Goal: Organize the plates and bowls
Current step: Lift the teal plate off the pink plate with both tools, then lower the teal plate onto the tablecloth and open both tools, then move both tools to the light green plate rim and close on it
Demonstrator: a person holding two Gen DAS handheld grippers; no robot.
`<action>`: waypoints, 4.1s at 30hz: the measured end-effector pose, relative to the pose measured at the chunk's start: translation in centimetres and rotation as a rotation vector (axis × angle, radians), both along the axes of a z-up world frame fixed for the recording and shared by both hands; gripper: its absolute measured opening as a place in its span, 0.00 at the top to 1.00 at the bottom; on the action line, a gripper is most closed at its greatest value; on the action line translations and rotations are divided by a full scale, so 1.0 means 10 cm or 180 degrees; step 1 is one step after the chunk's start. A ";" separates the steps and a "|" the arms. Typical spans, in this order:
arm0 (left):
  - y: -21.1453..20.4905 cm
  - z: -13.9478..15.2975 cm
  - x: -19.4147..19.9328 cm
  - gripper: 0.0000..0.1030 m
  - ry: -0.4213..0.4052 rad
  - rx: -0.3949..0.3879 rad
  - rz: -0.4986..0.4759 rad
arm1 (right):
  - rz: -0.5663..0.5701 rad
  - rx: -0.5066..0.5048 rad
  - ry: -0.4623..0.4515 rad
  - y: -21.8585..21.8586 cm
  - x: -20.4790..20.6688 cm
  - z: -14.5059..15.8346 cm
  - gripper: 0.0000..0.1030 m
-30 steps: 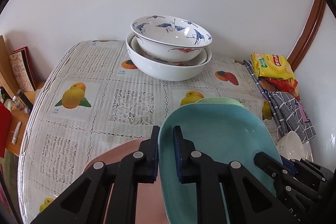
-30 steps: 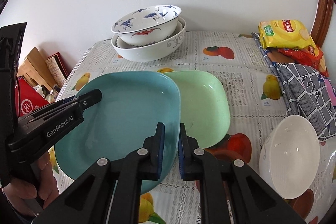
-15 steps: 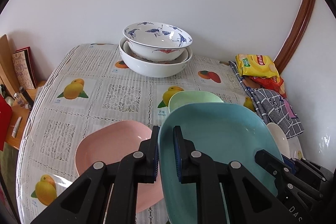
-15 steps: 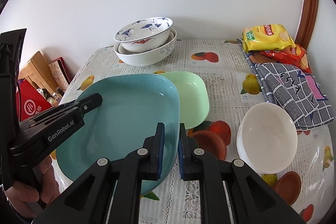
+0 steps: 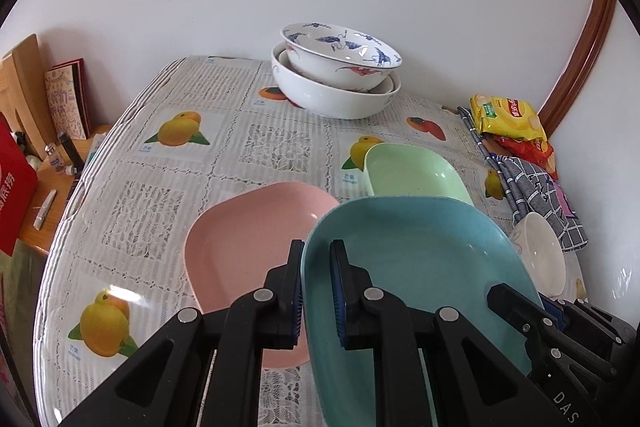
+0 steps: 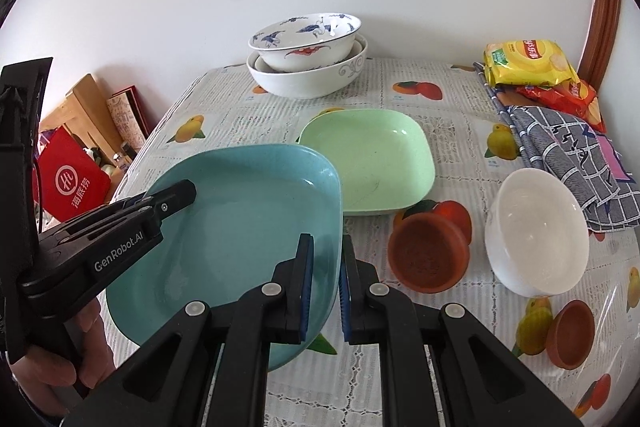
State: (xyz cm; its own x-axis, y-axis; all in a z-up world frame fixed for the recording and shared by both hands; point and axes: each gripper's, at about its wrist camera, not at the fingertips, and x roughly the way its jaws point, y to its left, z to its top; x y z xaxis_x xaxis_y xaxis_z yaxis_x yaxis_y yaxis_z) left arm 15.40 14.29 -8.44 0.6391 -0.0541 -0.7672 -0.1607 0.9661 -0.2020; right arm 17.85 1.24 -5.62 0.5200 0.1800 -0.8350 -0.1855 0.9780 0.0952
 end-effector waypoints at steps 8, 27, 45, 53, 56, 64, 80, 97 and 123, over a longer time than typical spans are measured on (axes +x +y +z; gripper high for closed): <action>0.34 -0.14 -0.12 0.88 0.0083 -0.0027 0.0213 | 0.0203 -0.0007 0.0084 0.33 0.03 -0.15 0.89; 0.62 -0.33 0.07 0.88 0.0234 0.0012 0.0444 | 0.0432 -0.0056 0.0240 0.64 0.38 -0.36 0.88; 0.68 -0.54 0.27 0.88 0.0386 -0.0001 0.0509 | 0.0543 0.0002 0.0382 0.67 0.78 -0.64 0.84; 0.71 -0.49 0.26 0.84 0.0357 -0.0123 0.0477 | 0.0556 0.0071 0.0308 0.68 0.80 -0.60 0.70; 0.69 -0.46 0.23 0.78 0.0332 -0.0157 0.0440 | 0.0539 0.0037 0.0192 0.69 0.76 -0.55 0.58; 0.60 -0.33 0.15 0.75 0.0280 -0.0043 0.0402 | 0.0442 0.0023 0.0144 0.52 0.65 -0.45 0.56; 0.40 -0.05 -0.03 0.58 0.0086 0.0072 0.0386 | 0.0280 0.0056 0.0050 0.10 0.30 -0.25 0.49; -0.42 0.29 0.23 0.47 -0.0095 0.0381 0.0041 | -0.0129 -0.0104 -0.0303 -0.63 0.13 0.32 0.42; -0.68 0.02 0.92 0.47 0.0313 0.0632 0.0015 | -0.0177 0.0029 -0.0117 -0.91 0.75 0.12 0.41</action>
